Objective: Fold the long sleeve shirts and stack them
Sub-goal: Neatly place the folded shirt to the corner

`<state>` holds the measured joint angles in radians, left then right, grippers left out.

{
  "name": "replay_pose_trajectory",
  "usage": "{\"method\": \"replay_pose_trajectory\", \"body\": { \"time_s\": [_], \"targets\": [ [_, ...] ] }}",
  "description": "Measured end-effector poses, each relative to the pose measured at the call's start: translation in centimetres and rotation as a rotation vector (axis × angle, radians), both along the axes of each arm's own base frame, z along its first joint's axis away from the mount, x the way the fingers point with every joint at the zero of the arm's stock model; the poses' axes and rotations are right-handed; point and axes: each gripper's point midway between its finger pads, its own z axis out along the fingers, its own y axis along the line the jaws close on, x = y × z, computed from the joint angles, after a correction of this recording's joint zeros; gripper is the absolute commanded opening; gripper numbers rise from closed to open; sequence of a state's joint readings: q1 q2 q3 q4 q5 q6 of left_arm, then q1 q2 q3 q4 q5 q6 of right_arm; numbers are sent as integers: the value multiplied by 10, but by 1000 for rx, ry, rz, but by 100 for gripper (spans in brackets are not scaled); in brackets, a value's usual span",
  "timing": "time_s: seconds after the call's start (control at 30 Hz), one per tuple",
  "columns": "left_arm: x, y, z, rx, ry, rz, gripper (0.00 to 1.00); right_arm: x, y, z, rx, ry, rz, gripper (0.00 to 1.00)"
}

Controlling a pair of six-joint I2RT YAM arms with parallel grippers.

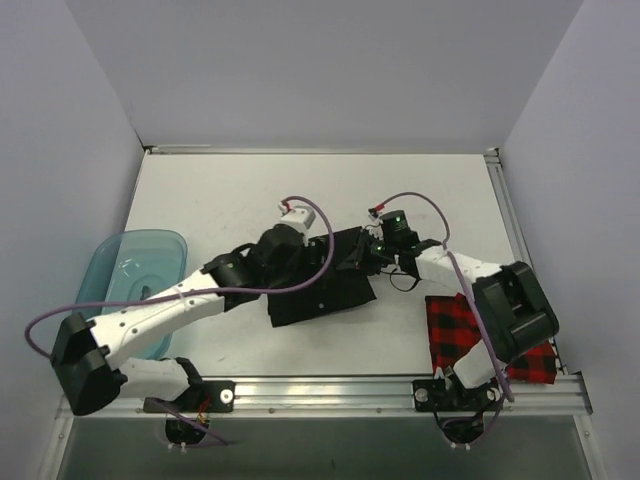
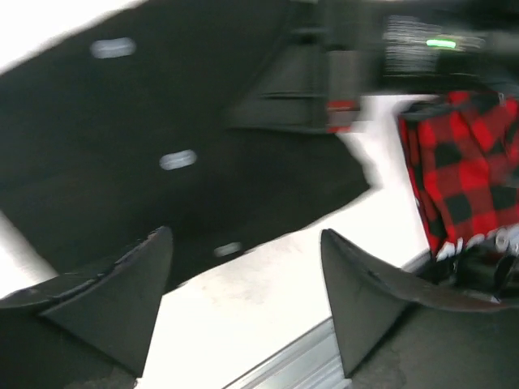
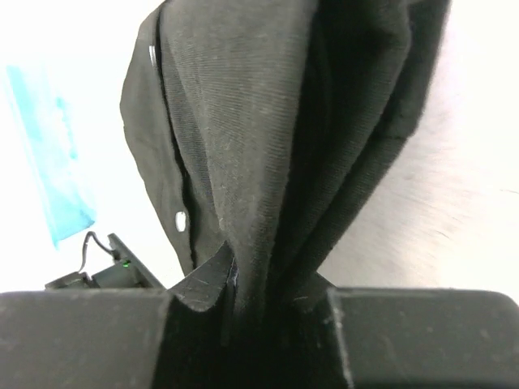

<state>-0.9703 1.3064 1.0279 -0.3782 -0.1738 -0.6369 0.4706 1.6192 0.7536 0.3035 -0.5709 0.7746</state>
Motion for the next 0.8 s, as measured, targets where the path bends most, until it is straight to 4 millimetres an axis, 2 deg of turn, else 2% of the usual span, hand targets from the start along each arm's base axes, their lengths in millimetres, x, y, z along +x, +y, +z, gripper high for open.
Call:
{"method": "replay_pose_trajectory", "body": {
  "time_s": [0.13, 0.27, 0.33, 0.4, 0.47, 0.53, 0.6, 0.67, 0.73, 0.8],
  "targets": [
    [27, 62, 31, -14, -33, 128, 95, 22, -38, 43, -132, -91, -3, 0],
    [49, 142, 48, 10, -80, 312, 97, 44, -99, 100, -386, -183, -46, 0],
    [50, 175, 46, 35, -94, 387, 97, 53, -125, 137, -522, -246, -59, 0],
    [45, 197, 38, 61, -97, 428, 98, 55, -148, 171, -658, -301, -72, 0],
    [38, 211, 25, 92, -82, 450, 97, 54, -170, 199, -782, -338, -85, 0],
    [32, 219, 9, 116, -62, 459, 97, 50, -188, 218, -909, -355, -90, 0],
    [27, 224, -8, 139, -36, 462, 97, 47, -196, 223, -1023, -354, -61, 0],
    [22, 227, -22, 160, -10, 460, 97, 47, -196, 212, -1138, -325, 10, 0],
    [19, 229, -31, 168, 8, 458, 97, 53, -189, 186, -1243, -264, 111, 0],
    [18, 231, -34, 167, 15, 459, 97, 65, -176, 145, -1353, -181, 237, 0]
  ]
}}
